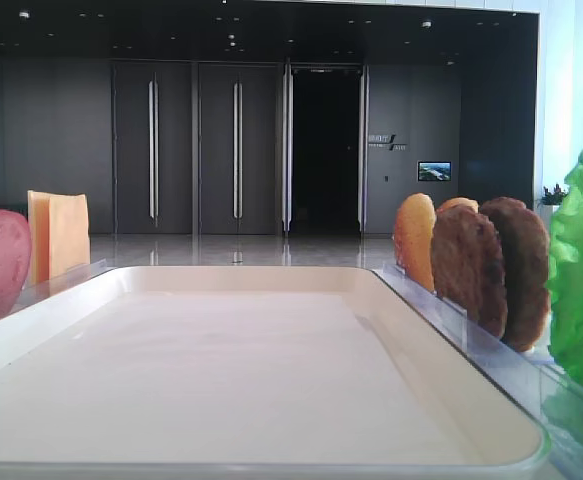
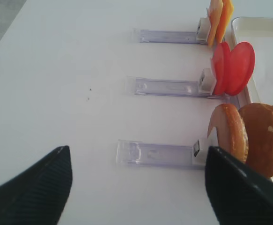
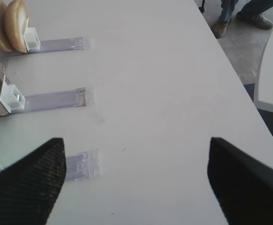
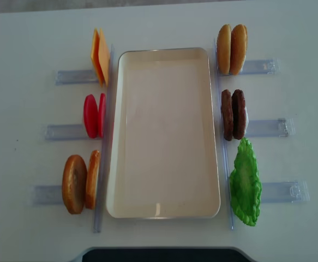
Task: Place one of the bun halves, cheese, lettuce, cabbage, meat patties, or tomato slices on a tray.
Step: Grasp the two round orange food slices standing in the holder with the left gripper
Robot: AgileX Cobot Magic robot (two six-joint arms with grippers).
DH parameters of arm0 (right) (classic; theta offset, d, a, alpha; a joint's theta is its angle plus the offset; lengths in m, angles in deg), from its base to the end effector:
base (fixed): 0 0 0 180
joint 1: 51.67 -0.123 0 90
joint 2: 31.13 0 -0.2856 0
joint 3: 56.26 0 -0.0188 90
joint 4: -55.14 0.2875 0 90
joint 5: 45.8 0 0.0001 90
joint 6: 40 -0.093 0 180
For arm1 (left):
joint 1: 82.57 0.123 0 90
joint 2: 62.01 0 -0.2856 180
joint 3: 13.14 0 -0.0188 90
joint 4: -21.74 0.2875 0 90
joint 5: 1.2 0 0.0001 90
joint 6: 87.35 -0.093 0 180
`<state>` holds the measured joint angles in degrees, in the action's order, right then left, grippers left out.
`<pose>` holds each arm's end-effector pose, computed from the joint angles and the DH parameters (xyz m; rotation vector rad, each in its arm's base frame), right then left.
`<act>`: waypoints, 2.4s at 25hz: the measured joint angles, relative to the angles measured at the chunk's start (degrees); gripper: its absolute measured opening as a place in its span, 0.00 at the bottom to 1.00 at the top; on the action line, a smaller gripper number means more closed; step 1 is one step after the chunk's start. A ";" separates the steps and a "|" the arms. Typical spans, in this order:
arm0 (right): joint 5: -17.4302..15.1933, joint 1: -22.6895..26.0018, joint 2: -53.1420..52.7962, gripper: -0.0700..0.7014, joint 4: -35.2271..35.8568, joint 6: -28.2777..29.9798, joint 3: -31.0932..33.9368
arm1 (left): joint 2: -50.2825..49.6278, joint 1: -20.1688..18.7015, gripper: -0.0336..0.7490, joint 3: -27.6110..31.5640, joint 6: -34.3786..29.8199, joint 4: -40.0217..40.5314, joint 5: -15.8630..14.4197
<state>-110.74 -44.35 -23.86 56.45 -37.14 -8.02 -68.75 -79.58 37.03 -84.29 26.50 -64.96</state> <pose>0.0232 -0.0010 0.2902 0.0796 2.1015 -0.0793 0.0264 0.0083 0.2819 -0.1171 2.1014 0.0998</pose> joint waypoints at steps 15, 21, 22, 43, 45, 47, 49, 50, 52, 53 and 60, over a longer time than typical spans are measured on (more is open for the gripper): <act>0.00 0.00 0.00 0.85 0.00 0.00 0.00 | -0.06 0.00 0.93 0.00 -0.46 0.00 0.00; 0.00 0.00 0.00 0.85 0.00 0.00 0.00 | -5.86 0.00 0.93 -0.06 -0.59 0.00 -0.10; 0.00 0.00 0.00 0.85 0.00 0.00 0.00 | -7.40 0.00 0.93 -0.36 -0.63 0.00 -0.42; 0.00 0.00 0.00 0.85 0.00 0.00 0.00 | -36.90 0.00 0.93 -20.87 0.17 2.30 -8.14; 0.00 0.00 0.00 0.85 0.00 0.00 0.00 | -41.56 0.00 0.93 -22.71 0.43 1.75 -8.14; 0.00 0.00 0.00 0.85 0.00 0.00 0.00 | -46.68 0.00 0.93 -24.19 0.49 0.87 -8.14; 0.00 0.00 0.00 0.85 0.00 0.00 0.00 | -50.94 0.00 0.93 -25.38 0.55 0.31 -8.08; 0.00 0.00 0.00 0.85 0.00 0.00 0.00 | -53.08 0.00 0.93 -25.81 0.68 -0.02 -7.90; 0.00 0.00 0.00 0.85 0.00 0.00 0.00 | -56.62 0.00 0.93 -26.31 0.79 -0.29 -7.66; 0.00 0.00 0.00 0.85 0.00 0.00 0.00 | -58.19 0.00 0.93 -26.31 0.99 -0.41 -7.55; 0.00 0.00 0.00 0.85 0.00 0.00 0.00 | -63.57 0.00 0.93 -26.35 2.69 -0.41 -7.32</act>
<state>-110.74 -44.35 -23.86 56.45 -37.14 -8.02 -132.32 -79.58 10.68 -81.60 26.09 -72.28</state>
